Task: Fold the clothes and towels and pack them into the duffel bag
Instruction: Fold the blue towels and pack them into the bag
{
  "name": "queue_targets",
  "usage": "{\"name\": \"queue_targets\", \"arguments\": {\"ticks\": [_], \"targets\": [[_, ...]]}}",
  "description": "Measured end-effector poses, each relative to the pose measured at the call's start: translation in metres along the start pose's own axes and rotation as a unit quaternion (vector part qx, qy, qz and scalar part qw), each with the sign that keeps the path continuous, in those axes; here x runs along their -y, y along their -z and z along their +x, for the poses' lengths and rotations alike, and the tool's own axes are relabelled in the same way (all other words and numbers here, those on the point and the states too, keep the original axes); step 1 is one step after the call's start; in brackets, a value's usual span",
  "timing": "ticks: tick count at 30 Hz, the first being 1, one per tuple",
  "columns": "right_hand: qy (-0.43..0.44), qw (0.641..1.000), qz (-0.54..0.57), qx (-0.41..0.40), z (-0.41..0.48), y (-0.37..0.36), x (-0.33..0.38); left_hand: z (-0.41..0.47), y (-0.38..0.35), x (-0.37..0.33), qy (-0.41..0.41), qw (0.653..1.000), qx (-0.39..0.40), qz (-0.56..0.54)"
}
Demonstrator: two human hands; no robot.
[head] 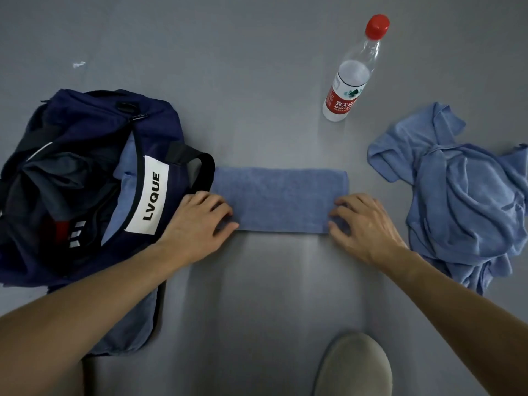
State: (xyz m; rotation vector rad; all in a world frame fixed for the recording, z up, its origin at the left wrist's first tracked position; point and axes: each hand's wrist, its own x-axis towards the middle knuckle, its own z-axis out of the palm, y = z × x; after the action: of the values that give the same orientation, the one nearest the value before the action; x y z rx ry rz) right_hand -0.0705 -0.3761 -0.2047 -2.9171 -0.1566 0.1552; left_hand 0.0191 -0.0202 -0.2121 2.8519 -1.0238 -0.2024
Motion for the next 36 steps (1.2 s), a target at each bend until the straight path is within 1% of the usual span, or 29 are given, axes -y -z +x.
{"name": "queue_targets", "arguments": {"ticks": [2,5,6,8,11,14,16,17,19,20,21,23,26,28,31,33,35,36], "targets": [[0.023,1.000,0.005,0.002,0.015,-0.003,0.006,0.011,0.001,-0.021,0.049,0.999,0.001,-0.005],[0.054,0.994,-0.040,0.084,0.031,-0.018,0.007,0.028,-0.007,-0.056,0.176,0.980,0.076,-0.049],[0.047,0.992,-0.052,0.108,0.033,-0.022,0.005,0.035,-0.012,-0.065,0.210,0.970,0.106,-0.066],[0.015,0.987,-0.075,0.138,0.032,-0.024,0.002,0.049,-0.024,-0.073,0.234,0.958,0.143,-0.083],[-0.018,0.983,-0.118,0.141,0.021,-0.021,0.014,0.072,-0.033,-0.059,0.193,0.968,0.145,-0.059],[-0.004,0.993,-0.072,0.092,0.002,-0.024,0.042,0.092,-0.024,-0.031,0.121,0.983,0.140,-0.002],[0.048,0.997,-0.045,0.050,-0.013,-0.031,0.061,0.094,-0.021,-0.024,0.087,0.992,0.089,0.015],[0.084,0.995,-0.036,0.040,-0.021,-0.035,0.071,0.089,-0.022,-0.029,0.086,0.995,0.055,-0.002],[0.143,0.988,-0.013,0.050,-0.036,-0.045,0.092,0.068,-0.032,-0.047,0.090,0.994,0.000,-0.061],[0.161,0.985,-0.008,0.066,-0.042,-0.051,0.099,0.053,-0.042,-0.057,0.081,0.994,-0.012,-0.078],[0.171,0.982,-0.008,0.080,-0.046,-0.055,0.104,0.037,-0.053,-0.065,0.065,0.995,-0.010,-0.079],[0.179,0.979,-0.006,0.096,-0.052,-0.059,0.104,0.009,-0.070,-0.067,0.030,0.998,0.019,-0.058],[0.199,0.977,-0.007,0.079,-0.060,-0.062,0.093,-0.009,-0.079,-0.053,-0.003,0.999,0.029,-0.028],[0.201,0.978,-0.004,0.063,-0.064,-0.064,0.089,-0.008,-0.076,-0.053,-0.012,0.999,0.036,-0.016],[0.200,0.980,0.022,0.008,-0.060,-0.069,0.093,-0.004,-0.068,-0.059,0.003,0.999,0.045,-0.018],[0.193,0.980,0.047,-0.030,-0.050,-0.064,0.097,-0.008,-0.056,-0.063,-0.015,0.999,0.027,-0.030],[0.167,0.982,0.081,-0.031,-0.040,-0.057,0.101,-0.015,-0.044,-0.066,-0.065,0.995,-0.019,-0.079],[0.135,0.985,0.104,-0.019,-0.036,-0.052,0.102,-0.019,-0.038,-0.068,-0.076,0.990,-0.031,-0.116]]}}
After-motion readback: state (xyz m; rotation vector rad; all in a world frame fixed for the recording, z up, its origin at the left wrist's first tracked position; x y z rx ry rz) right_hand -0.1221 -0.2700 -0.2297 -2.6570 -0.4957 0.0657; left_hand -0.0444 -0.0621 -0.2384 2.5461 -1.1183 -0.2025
